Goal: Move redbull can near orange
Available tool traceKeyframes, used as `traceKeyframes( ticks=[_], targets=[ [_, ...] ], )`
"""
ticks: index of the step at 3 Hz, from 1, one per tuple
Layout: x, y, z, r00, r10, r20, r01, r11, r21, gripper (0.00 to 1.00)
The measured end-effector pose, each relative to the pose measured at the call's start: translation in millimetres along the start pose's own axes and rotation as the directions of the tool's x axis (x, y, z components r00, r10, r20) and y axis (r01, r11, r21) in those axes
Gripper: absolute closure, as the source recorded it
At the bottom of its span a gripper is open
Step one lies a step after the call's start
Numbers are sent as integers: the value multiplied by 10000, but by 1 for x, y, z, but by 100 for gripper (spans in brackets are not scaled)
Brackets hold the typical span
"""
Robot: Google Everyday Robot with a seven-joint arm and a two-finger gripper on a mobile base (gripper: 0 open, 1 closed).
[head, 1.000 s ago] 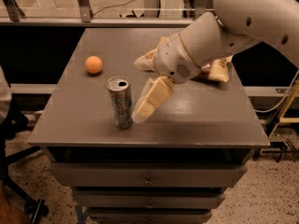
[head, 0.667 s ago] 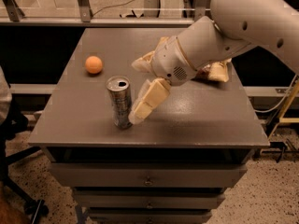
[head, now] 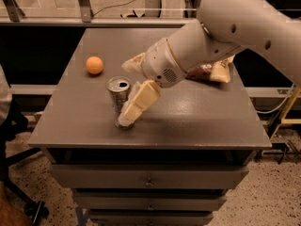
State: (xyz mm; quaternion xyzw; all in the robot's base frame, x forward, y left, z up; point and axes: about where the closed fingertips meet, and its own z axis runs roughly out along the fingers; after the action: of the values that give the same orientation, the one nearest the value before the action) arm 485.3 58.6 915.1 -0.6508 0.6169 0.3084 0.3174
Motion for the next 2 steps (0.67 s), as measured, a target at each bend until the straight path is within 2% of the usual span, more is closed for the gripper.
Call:
traceKeyframes(
  ticks=[1,2],
  targets=[
    [-6,1,3,9999,-96,101,96,10000,6,14],
    [-8,3,5,9998,-67,195,68,10000,-24,37]
  ],
)
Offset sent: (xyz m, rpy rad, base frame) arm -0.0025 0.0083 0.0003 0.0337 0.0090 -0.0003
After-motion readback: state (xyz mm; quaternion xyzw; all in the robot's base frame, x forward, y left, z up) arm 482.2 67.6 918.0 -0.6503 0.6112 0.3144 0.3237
